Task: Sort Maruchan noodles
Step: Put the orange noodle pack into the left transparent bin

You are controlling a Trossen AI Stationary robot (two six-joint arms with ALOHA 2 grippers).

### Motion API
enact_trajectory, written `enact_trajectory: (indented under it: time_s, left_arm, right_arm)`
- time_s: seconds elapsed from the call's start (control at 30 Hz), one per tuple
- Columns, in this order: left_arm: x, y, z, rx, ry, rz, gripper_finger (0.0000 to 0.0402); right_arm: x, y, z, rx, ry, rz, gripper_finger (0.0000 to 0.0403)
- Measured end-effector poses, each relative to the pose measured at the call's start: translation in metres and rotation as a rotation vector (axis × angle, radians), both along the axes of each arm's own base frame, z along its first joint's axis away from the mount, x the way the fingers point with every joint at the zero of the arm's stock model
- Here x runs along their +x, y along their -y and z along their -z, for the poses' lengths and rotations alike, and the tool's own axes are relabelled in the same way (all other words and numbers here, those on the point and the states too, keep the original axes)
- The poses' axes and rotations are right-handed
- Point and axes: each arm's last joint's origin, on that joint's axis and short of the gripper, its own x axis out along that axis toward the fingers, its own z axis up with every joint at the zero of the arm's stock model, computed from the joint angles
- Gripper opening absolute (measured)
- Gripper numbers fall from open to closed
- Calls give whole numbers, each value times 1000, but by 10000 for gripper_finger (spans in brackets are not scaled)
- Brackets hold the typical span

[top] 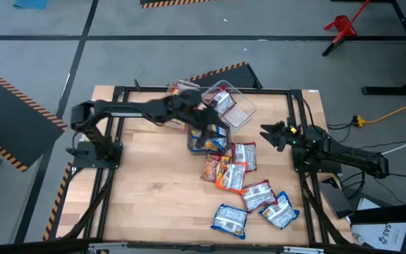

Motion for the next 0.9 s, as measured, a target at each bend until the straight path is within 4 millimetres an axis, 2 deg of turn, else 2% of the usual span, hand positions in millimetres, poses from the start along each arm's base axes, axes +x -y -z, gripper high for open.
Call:
enact_trajectory:
  time_s: [0.17, 0.4, 0.63, 0.73, 0.9]
  left_arm:
    - [30, 14, 43, -103, -85, 44, 212]
    - [51, 38, 90, -120, -200, 87, 262]
    - [74, 68, 96, -56, -166, 105, 267]
    - [84, 77, 105, -23, -177, 94, 267]
    - [88, 87, 107, 24, -202, 25, 267]
  right_arm:
    - [0, -1, 1, 2, -9, -49, 324]
    - [0, -1, 1, 2, -9, -51, 324]
    - [0, -1, 1, 2, -9, -53, 324]
    - [0, -2, 1, 2, -9, -55, 324]
    - [0, -2, 1, 2, -9, -55, 324]
